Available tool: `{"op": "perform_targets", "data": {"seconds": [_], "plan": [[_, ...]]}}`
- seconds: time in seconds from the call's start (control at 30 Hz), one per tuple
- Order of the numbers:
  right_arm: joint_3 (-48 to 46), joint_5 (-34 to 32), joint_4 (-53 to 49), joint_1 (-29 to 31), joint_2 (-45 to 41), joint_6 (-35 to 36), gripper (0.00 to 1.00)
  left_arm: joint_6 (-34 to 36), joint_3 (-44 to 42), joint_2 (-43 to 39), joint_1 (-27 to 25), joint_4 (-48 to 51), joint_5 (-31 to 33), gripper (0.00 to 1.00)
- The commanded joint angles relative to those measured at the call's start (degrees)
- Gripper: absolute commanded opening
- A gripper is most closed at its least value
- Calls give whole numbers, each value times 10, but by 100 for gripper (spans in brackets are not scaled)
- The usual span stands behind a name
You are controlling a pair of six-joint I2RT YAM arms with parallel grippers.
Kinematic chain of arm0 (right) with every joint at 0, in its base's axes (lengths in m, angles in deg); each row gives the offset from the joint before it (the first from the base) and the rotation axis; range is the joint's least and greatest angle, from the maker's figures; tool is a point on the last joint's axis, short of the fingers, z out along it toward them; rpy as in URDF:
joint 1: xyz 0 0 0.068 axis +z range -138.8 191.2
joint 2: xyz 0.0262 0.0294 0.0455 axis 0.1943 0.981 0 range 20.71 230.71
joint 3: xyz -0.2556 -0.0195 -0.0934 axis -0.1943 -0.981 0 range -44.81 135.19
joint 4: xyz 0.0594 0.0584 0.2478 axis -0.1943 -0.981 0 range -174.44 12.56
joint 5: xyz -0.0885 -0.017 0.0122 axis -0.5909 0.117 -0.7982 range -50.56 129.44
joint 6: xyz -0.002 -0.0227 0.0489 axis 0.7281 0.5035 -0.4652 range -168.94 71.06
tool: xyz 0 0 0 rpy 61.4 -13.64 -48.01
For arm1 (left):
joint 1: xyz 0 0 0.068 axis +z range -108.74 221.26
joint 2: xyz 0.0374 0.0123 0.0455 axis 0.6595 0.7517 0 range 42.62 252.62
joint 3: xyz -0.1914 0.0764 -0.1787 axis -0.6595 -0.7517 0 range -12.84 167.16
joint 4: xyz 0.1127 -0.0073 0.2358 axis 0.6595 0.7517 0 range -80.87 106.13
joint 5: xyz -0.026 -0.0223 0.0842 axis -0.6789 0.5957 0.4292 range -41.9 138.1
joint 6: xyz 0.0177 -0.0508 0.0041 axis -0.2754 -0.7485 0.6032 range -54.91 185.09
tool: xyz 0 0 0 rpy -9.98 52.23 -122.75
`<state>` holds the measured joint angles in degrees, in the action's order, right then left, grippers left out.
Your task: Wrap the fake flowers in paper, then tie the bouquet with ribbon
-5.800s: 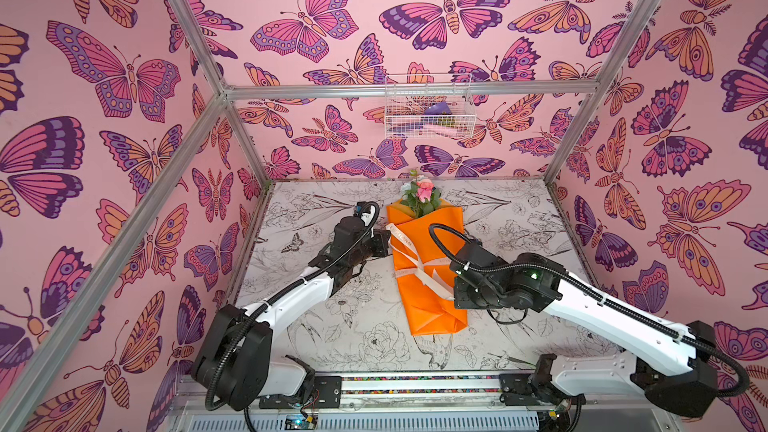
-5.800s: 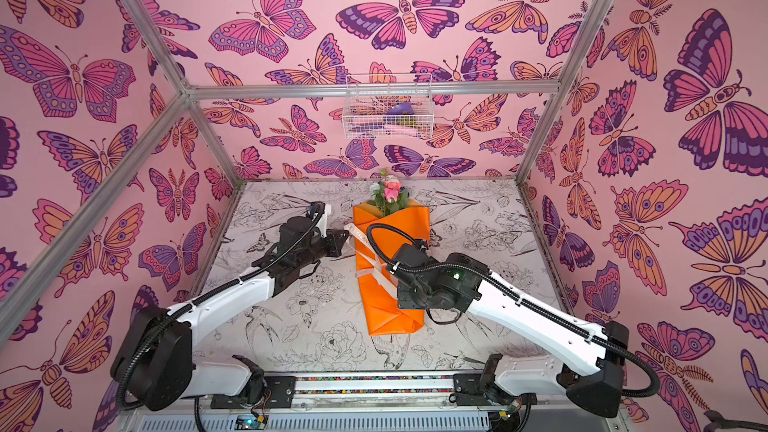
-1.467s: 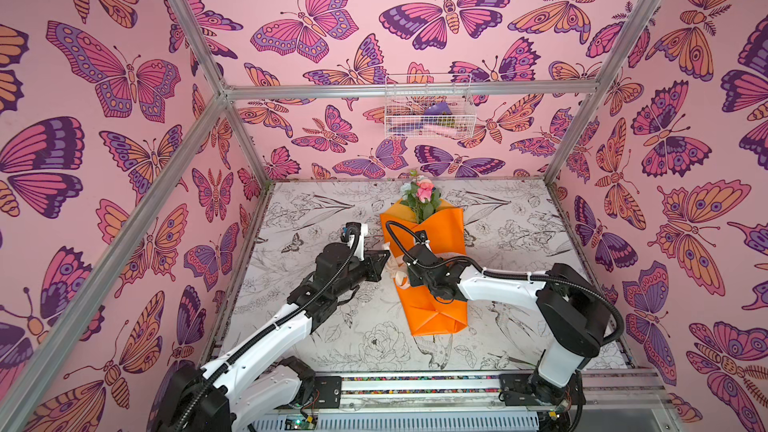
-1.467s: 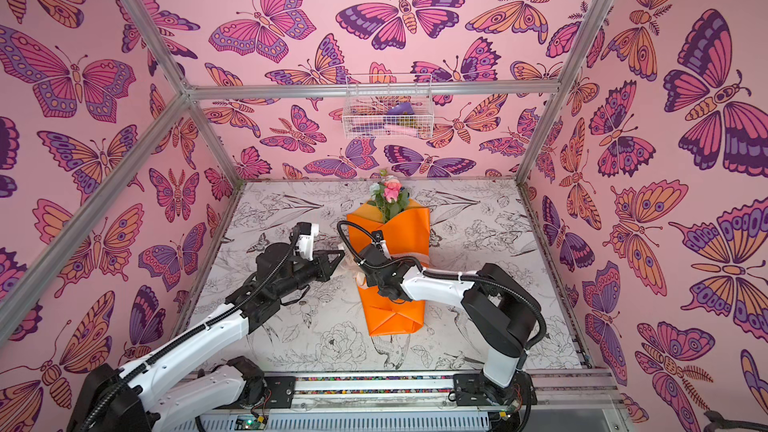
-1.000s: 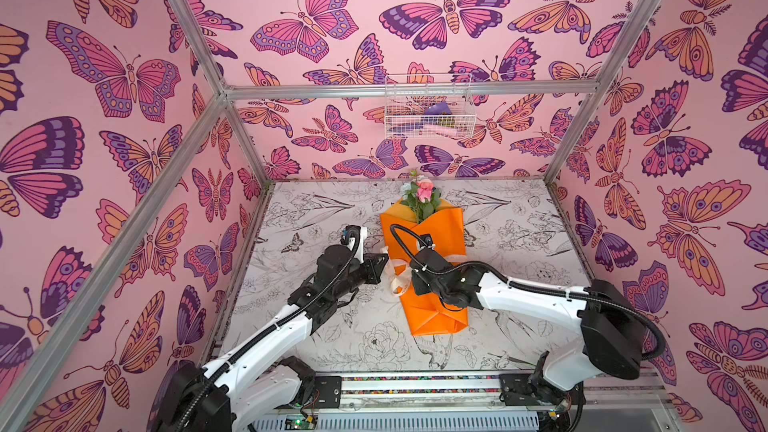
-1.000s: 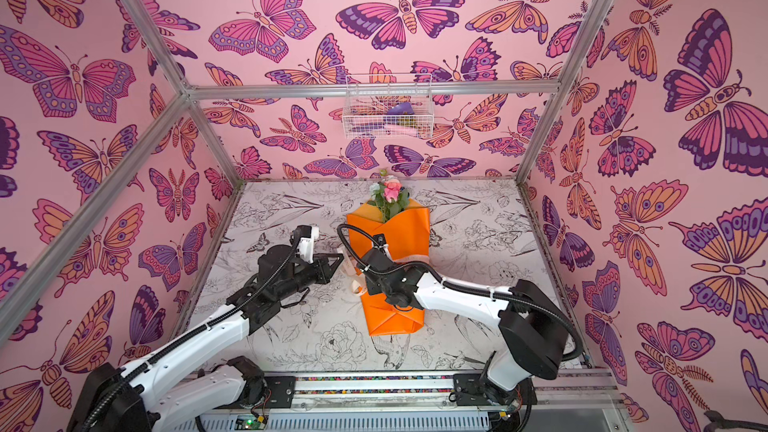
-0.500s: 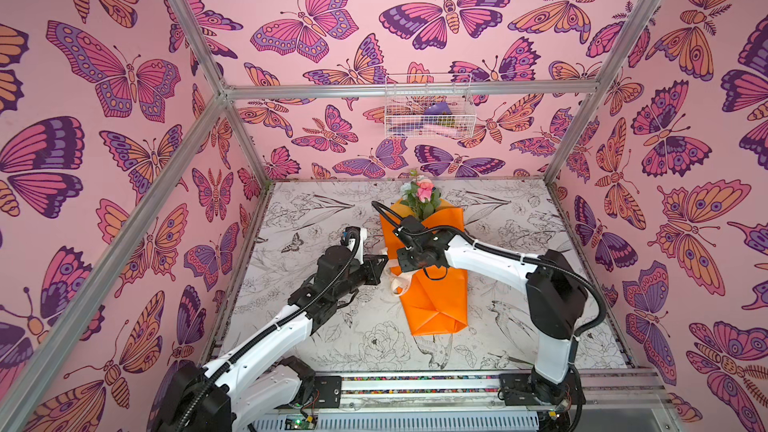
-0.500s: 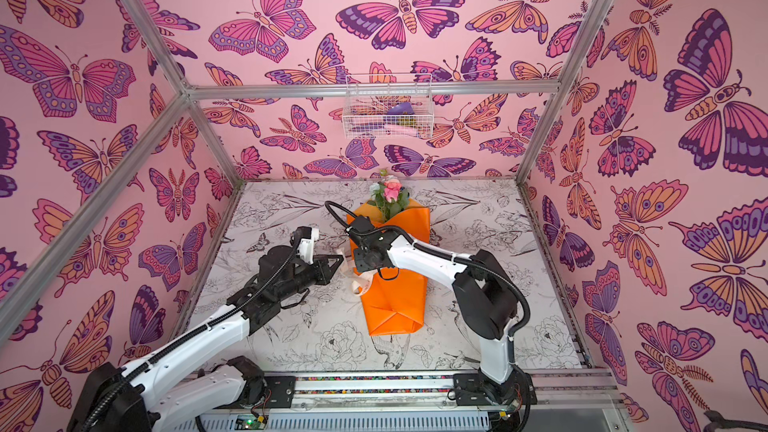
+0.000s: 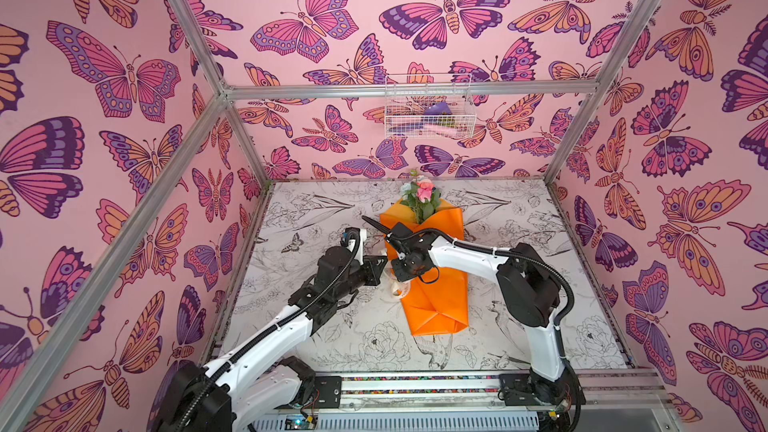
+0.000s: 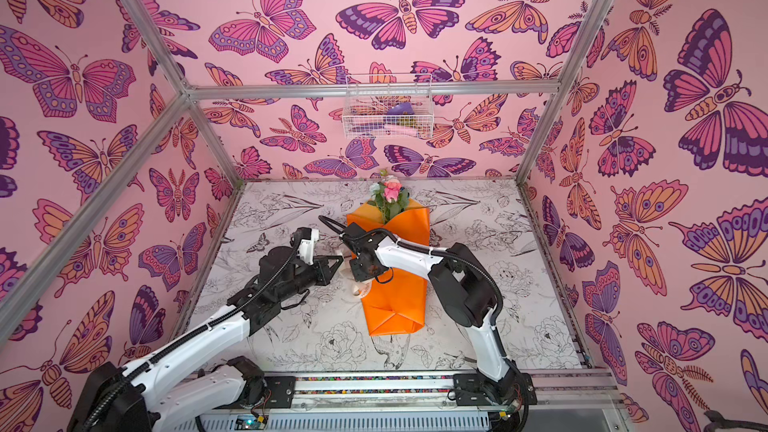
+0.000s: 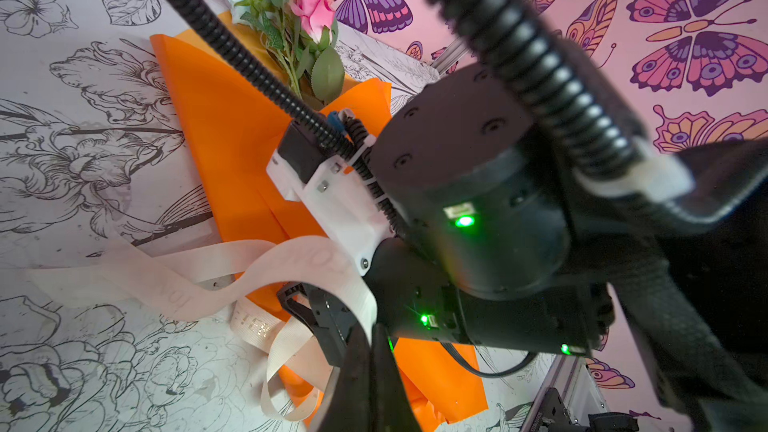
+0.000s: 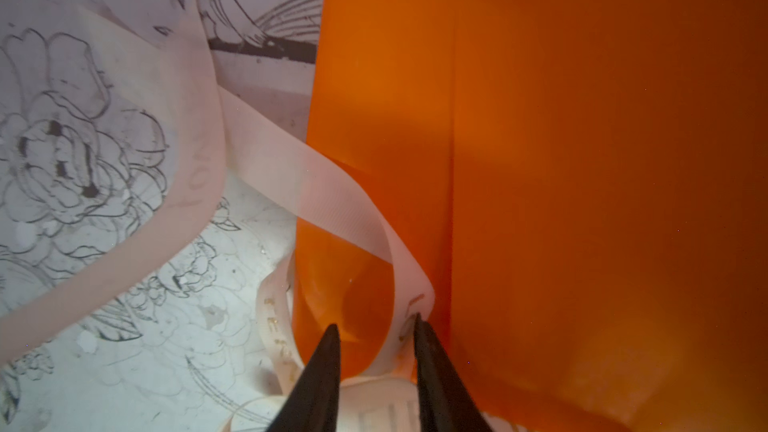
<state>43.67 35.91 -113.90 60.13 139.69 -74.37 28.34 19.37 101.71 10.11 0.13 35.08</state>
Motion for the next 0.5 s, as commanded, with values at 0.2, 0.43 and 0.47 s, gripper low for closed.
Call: {"op": "perform_targets", "data": {"seconds": [0.2, 0.43, 0.47], "plan": [[37, -16, -27, -8, 27, 7, 25, -3, -7, 2, -3, -13, 4, 0], [64, -9, -30, -10, 57, 12, 27, -6, -8, 3, -2, -14, 2, 0], [66, -9, -30, -10, 59, 12, 25, -6, -8, 3, -3, -15, 2, 0]]}}
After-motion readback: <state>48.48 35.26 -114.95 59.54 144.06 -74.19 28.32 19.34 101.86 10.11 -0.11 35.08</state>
